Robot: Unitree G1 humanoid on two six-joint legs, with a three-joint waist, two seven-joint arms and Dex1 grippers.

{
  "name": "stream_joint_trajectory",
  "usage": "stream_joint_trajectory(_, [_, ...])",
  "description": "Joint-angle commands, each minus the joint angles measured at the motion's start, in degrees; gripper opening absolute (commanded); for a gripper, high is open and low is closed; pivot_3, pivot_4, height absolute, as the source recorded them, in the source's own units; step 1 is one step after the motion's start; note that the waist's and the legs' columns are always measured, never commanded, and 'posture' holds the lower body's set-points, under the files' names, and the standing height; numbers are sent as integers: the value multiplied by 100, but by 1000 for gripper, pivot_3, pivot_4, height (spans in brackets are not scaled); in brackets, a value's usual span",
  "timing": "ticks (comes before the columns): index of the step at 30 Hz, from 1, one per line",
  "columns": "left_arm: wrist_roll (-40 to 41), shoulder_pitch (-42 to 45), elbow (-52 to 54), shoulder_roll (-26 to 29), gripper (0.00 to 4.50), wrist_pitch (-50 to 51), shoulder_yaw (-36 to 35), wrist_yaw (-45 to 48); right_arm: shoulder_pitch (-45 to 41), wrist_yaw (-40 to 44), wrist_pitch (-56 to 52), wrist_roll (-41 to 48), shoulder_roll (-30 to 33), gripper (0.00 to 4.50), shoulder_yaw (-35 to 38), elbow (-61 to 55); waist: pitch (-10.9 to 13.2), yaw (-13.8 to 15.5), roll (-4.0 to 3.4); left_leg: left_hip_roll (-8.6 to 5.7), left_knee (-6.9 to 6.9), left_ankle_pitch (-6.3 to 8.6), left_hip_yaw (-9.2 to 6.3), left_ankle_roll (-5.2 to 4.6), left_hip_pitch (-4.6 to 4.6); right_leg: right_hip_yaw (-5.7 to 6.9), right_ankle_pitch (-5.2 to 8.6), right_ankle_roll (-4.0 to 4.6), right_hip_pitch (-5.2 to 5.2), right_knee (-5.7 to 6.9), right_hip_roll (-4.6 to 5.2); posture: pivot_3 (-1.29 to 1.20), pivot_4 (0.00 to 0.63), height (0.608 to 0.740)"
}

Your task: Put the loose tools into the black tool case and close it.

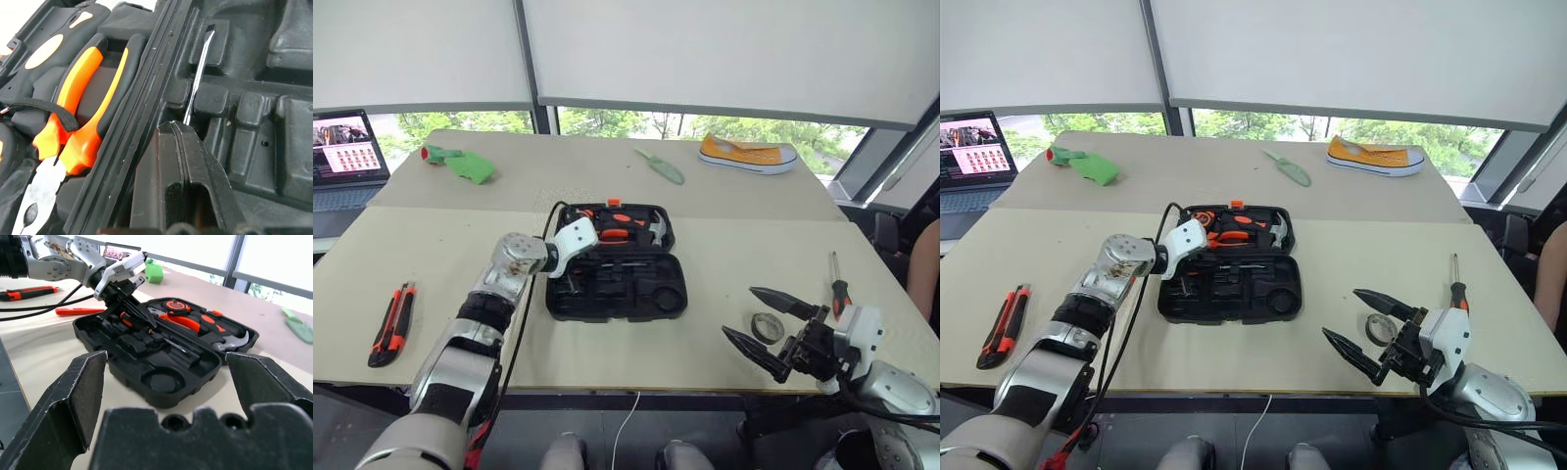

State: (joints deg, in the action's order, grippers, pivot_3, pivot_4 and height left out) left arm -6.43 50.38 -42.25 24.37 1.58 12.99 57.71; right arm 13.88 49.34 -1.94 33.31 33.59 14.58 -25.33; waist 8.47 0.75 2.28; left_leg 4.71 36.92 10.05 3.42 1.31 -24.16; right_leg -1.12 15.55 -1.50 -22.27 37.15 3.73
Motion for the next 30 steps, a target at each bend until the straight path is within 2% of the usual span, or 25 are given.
stream_joint_trajectory(1, [-99, -189, -291, -118, 26, -62, 146, -26, -26, -78, 106, -34, -33, 4500, 146, -116, -7, 8, -11, -2, 0, 0, 0, 0, 0, -2, 0, -1, 1, 0, 0, 0, 150, 740])
stream_joint_trajectory(5, [327, -212, -271, -167, 26, -575, -283, -20, 33, -173, 163, -86, -94, 4500, 238, -164, -14, 9, -23, -4, 0, -2, -2, -3, -1, -5, 1, -1, 1, 0, 0, 0, 150, 740])
stream_joint_trajectory(8, [1029, -141, -223, -115, 704, -1014, -995, 61, 204, -272, 203, -10, -116, 4500, 566, -212, -13, 8, -21, -4, 0, -2, -3, -3, -11, -5, -2, 3, -6, 0, 0, 0, 150, 740])
stream_joint_trajectory(11, [1887, -327, 153, 51, 1754, -1315, -1521, 934, 539, -301, 334, -4, -160, 4500, 1046, -139, -9, -6, -16, -4, -1, -2, -5, -3, -26, -5, -10, 17, -20, -3, -2, 0, 150, 740])
stream_joint_trajectory(13, [2247, -512, 526, 194, 2504, -1144, -1647, 1426, 770, -278, 457, -80, -183, 4500, 1313, -59, -9, -7, -18, -4, -5, 0, -5, -6, -26, -5, -9, 16, -20, -4, -2, 0, 150, 740])
stream_joint_trajectory(16, [2473, -1059, 1260, 622, 3677, -992, -1660, 1956, 1213, -347, 684, -200, -332, 4500, 1817, 141, -13, -27, -26, -3, -10, 2, -4, -7, -18, -6, -8, 17, -15, -5, -3, 0, 150, 740])
stream_joint_trajectory(18, [3023, -1758, 2146, 857, 4312, -562, -1912, 2156, 1574, -528, 966, -406, -577, 4500, 2241, 407, -15, -39, -32, -3, -12, 3, -3, -7, -9, -7, -6, 20, -7, -6, -3, 0, 150, 740])
stream_joint_trajectory(20, [3333, -2593, 2976, 1149, 4412, -290, -2057, 2322, 1922, -746, 1136, -607, -820, 4500, 2557, 586, -16, -46, -35, 2, -14, 3, -1, -7, -6, -7, -3, 24, -7, -6, -3, 0, 150, 740])
stream_joint_trajectory(23, [3420, -3629, 3488, 1398, 4412, -440, -2345, 2321, 2365, -1231, 908, -892, -1112, 4500, 2756, 653, -15, -66, -42, 11, -21, 5, 1, -5, 0, -7, 8, 42, -10, -5, -2, 0, 150, 740])
stream_joint_trajectory(25, [3467, -4100, 3703, 1473, 4412, -531, -2517, 2253, 2565, -1424, 736, -982, -1190, 4500, 2773, 608, -14, -62, -47, 15, -22, 9, 2, 2, 3, -5, 36, 77, -12, -4, 3, 0, 150, 740])
stream_joint_trajectory(26, [3467, -4285, 3741, 1490, 4412, -619, -2596, 2226, 2623, -1502, 682, -1010, -1218, 4500, 2776, 590, -14, -63, -49, 15, -22, 31, 2, 38, 7, -4, 44, 61, -10, -4, 8, 0, 150, 740])
stream_joint_trajectory(30, [3660, -5095, 4256, 1421, 4412, -572, -2911, 1983, 2644, -1714, 241, -838, -1153, 4500, 2798, 483, -20, -84, -67, 13, -42, 37, 19, 48, 38, 3, 44, 57, -25, -7, 65, 0, 150, 740])
